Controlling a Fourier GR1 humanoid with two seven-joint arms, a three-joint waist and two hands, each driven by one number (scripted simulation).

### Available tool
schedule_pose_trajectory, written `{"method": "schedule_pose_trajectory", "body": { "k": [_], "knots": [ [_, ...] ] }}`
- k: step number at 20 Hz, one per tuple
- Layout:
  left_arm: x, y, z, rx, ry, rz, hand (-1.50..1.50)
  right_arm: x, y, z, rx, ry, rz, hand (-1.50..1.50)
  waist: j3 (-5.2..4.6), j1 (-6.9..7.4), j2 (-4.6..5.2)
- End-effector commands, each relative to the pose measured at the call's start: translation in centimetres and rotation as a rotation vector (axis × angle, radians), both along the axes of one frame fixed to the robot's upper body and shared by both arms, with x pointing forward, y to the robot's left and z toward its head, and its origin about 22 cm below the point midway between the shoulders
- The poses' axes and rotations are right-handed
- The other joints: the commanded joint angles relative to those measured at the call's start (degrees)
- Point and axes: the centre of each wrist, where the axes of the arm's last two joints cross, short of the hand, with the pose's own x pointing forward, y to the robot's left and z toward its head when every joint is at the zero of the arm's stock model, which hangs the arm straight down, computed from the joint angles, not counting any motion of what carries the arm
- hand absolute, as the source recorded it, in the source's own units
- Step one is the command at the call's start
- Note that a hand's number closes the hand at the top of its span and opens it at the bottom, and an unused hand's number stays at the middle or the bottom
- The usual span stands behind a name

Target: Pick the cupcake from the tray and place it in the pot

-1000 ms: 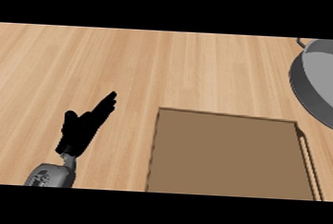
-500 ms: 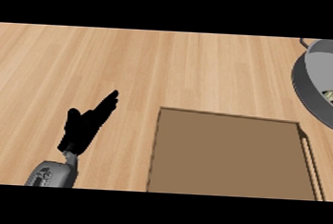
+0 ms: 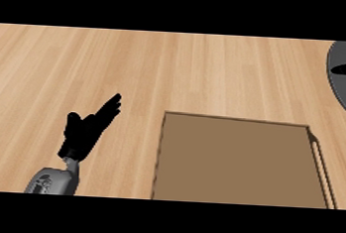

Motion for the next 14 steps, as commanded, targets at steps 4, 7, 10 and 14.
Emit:
{"method": "schedule_pose_trajectory", "body": {
  "k": [4, 7, 10, 14],
  "knots": [
    [-0.1, 0.3, -0.6, 0.013, 0.010, 0.031, 0.00, -0.7, -2.0, 2.8, 0.019, -0.483, -0.227, -1.50, -0.12, -1.16, -0.09],
    [-0.5, 0.0, -0.6, 0.017, 0.031, 0.033, 0.00, -2.0, -3.8, 1.8, 0.017, -0.587, -0.317, -1.50, -0.14, -1.81, -0.48],
    [-1.4, 2.2, -1.2, 0.005, 0.012, 0.049, 0.00, -2.8, -4.8, 1.8, 0.013, -0.683, -0.322, -1.50, -0.22, -2.06, -0.76],
    [-2.0, 1.8, -1.1, -0.003, 0.030, 0.063, 0.00, -6.3, -8.1, 1.0, 0.029, -0.754, -0.296, -1.50, -0.26, -3.08, -1.20]
  ]
}}
